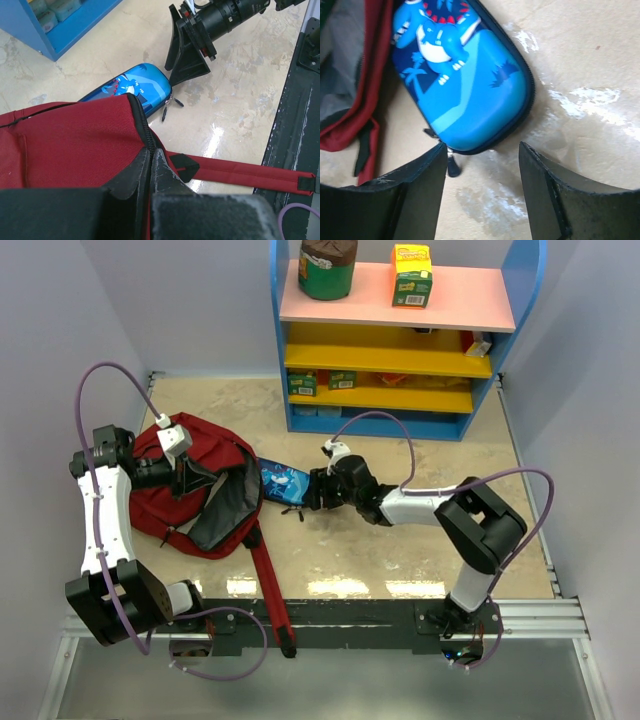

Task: Pack the student bag
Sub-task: Move the stationery to the center of the board, then pick up the stationery from the center of the board.

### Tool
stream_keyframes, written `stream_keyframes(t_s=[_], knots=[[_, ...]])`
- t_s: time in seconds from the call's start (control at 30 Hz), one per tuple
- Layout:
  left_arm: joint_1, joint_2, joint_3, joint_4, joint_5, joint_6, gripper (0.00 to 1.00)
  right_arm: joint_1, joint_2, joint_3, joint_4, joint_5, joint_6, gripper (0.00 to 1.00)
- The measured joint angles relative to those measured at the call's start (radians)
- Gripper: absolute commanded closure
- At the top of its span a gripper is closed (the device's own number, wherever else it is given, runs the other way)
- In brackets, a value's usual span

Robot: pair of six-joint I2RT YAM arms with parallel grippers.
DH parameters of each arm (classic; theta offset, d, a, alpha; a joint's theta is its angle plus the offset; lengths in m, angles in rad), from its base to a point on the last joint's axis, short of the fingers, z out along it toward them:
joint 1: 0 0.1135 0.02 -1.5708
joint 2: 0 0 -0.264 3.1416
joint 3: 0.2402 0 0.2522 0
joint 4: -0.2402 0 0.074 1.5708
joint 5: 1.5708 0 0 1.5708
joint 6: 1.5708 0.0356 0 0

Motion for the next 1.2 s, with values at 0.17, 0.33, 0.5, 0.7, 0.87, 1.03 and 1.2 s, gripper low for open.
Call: stream_keyframes(t_s=[0.17,0.33,0.5,0.7,0.87,1.03,1.2], knots=[[0.0,0.0,0.0,0.0,0.0,0.0,1.0,0.035,0.031,0.007,-0.023,0.033,-0.044,0.36],[0.0,0.0,-0.003,0.0,0.0,0.0,1.0,0.117,0.031,-0.008,-0.018,0.093,-0.049,0.39],[0.0,0.0,-0.005,0.0,0.0,0.002,1.0,0.198,0.019,-0.019,-0.021,0.201,-0.04,0.46],[0.0,-0.002,-0.006,0.0,0.0,0.002,1.0,0.253,0.079,0.065,-0.115,0.373,0.001,0.6],[0.0,-0.003,-0.007,0.0,-0.001,0.002,1.0,0.28,0.151,0.153,-0.144,0.46,0.022,0.76],[0.0,-0.006,-0.007,0.0,-0.002,0.001,1.0,0.303,0.176,0.198,-0.192,0.522,0.033,1.0],[0.0,-0.014,-0.007,0.001,-0.003,0.0,1.0,0.326,0.134,0.2,-0.278,0.574,0.051,1.0]])
